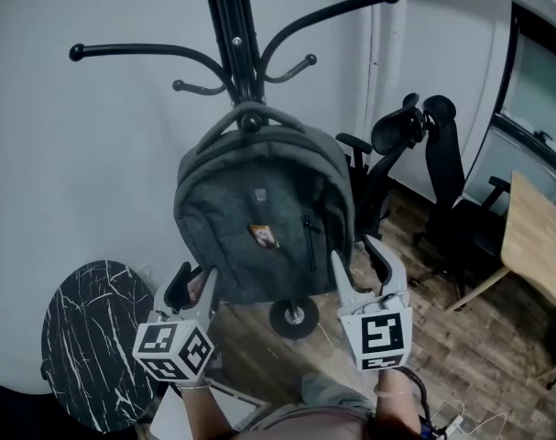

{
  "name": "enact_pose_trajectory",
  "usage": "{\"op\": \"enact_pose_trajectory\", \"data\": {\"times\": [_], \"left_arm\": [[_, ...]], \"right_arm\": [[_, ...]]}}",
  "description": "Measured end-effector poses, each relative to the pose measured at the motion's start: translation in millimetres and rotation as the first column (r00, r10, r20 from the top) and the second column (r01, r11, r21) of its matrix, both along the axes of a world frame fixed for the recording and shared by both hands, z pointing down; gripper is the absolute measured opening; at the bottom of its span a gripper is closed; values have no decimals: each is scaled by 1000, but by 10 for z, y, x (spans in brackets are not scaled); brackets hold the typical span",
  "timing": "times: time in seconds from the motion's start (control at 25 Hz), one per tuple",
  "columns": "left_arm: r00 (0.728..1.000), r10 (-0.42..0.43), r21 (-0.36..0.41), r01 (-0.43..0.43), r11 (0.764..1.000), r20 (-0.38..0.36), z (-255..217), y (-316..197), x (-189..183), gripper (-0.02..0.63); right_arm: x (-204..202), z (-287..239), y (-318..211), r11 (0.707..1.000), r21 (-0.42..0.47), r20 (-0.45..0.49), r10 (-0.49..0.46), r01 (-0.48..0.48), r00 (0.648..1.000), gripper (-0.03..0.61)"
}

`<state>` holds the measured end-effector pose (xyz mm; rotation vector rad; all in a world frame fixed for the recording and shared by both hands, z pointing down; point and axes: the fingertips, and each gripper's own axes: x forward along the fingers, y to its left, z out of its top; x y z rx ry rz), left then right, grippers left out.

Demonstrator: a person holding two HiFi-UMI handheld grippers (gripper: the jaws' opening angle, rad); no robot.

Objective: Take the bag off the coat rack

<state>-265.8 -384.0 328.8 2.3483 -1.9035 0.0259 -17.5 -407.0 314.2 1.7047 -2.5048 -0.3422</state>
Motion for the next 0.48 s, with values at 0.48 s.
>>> {"op": "enact_pose_trajectory", "data": {"times": [0.48], "left_arm": [[999, 22, -105, -18, 994, 31, 246, -307, -54, 250]], "right_arm": [[84, 236, -394, 995, -98, -4, -15, 14, 1000, 233]]}}
